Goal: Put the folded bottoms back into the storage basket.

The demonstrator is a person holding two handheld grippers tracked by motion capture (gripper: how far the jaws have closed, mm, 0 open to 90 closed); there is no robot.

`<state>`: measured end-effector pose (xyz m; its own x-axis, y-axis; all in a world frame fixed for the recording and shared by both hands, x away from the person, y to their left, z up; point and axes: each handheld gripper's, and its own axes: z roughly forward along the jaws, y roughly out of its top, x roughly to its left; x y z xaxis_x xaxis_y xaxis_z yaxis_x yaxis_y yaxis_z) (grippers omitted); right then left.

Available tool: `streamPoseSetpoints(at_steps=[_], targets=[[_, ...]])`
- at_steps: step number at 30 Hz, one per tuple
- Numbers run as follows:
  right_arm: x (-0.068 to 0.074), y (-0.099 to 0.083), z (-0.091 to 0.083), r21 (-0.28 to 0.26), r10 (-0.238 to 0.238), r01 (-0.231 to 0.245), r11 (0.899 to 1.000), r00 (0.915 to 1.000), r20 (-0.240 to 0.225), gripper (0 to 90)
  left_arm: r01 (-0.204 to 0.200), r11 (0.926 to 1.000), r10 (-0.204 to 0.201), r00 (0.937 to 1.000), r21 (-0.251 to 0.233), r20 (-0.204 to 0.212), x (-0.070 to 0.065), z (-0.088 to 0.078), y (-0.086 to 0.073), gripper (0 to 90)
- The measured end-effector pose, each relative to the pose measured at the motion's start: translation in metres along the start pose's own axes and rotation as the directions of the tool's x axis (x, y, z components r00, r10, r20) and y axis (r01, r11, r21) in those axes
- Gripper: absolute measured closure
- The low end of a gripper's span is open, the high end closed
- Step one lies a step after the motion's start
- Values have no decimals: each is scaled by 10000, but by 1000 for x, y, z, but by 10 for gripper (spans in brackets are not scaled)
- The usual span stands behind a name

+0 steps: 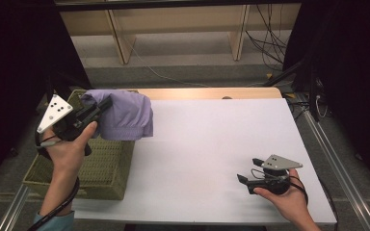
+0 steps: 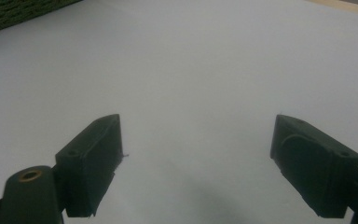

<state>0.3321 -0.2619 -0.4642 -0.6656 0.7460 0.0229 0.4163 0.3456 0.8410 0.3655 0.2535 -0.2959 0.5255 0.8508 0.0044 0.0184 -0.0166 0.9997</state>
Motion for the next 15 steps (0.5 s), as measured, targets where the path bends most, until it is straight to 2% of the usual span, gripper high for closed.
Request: streamPoseSetpoints(at_steps=[15], targets=[[0,0,0,-22,-8,8,10000,10000,7,177,44,9999,-46,9998,-115,-181,7,-8,3,859]])
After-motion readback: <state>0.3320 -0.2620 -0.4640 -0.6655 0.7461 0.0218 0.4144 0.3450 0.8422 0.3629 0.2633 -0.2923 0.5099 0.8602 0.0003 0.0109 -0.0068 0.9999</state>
